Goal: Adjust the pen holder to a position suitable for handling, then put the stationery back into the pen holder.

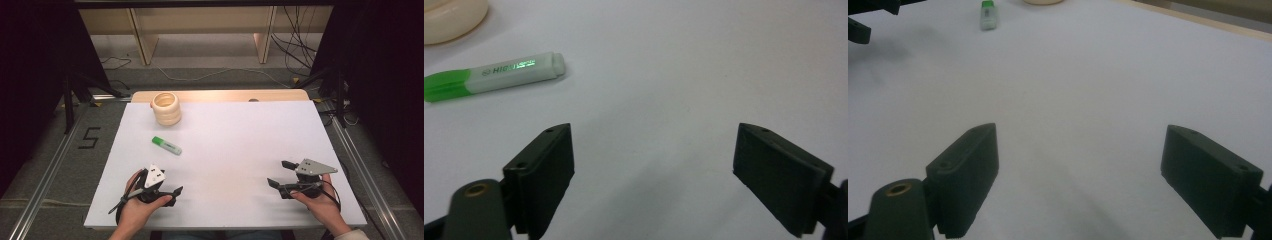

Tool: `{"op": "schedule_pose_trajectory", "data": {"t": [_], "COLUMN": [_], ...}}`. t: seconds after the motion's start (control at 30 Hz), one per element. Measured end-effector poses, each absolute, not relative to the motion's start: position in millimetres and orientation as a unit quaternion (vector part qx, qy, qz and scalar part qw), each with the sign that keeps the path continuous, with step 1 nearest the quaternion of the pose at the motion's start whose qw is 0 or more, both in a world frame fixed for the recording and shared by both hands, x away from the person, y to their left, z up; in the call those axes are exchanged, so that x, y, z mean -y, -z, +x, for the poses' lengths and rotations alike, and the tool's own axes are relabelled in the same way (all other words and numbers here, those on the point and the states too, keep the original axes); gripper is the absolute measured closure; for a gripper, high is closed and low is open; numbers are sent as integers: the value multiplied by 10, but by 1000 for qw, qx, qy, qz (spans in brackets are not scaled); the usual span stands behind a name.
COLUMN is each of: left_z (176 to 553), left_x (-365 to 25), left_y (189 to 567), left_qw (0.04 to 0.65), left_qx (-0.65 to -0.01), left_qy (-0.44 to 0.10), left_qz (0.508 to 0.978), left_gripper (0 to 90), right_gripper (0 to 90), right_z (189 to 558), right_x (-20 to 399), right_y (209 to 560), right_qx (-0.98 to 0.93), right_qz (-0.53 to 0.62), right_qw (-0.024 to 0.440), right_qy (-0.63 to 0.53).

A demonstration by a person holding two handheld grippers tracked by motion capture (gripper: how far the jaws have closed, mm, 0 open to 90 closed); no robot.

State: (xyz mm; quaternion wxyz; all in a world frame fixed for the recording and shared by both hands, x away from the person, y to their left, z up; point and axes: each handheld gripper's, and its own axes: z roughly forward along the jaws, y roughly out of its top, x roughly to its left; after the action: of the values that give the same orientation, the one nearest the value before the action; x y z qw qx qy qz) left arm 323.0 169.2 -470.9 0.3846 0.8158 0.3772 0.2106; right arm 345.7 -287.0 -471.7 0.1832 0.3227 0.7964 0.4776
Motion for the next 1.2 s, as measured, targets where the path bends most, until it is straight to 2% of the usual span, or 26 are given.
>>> {"op": "schedule_pose_trajectory", "data": {"t": [0.5,0.73,0.8,0.87,0.9,0.93,0.97,1.0,1.03,1.07,1.17,1.2], "left_z": [3244,3253,3267,3292,3313,3330,3353,3372,3398,3433,3547,3593], "left_x": [-1695,-1682,-1680,-1679,-1681,-1677,-1677,-1676,-1676,-1672,-1664,-1668], "left_y": [4712,4718,4701,4691,4685,4678,4669,4654,4639,4639,4651,4644], "left_qw": [380,396,409,412,409,404,398,391,387,385,376,371], "left_qx": [-375,-385,-397,-396,-397,-405,-413,-422,-436,-446,-455,-455], "left_qy": [-218,-221,-223,-222,-228,-231,-232,-223,-204,-190,-203,-211], "left_qz": [817,804,791,790,789,787,786,787,787,785,781,782], "left_gripper": [160,167,233,252,351,351,417,580,580,704,847,847], "right_gripper": [162,162,162,162,162,162,162,162,162,162,162,162], "right_z": [3460,3456,3458,3460,3459,3459,3462,3458,3458,3454,3450,3447], "right_x": [2887,2879,2883,2884,2884,2884,2888,2887,2887,2878,2866,2860], "right_y": [4713,4708,4705,4705,4715,4715,4722,4724,4724,4711,4707,4704], "right_qx": [-794,-796,-796,-796,-796,-796,-797,-795,-795,-796,-797,-798], "right_qz": [324,327,323,324,326,326,323,324,324,325,323,324], "right_qw": [187,186,191,191,187,187,189,188,188,190,188,188], "right_qy": [-480,-475,-476,-475,-475,-475,-475,-477,-477,-474,-474,-472]}}
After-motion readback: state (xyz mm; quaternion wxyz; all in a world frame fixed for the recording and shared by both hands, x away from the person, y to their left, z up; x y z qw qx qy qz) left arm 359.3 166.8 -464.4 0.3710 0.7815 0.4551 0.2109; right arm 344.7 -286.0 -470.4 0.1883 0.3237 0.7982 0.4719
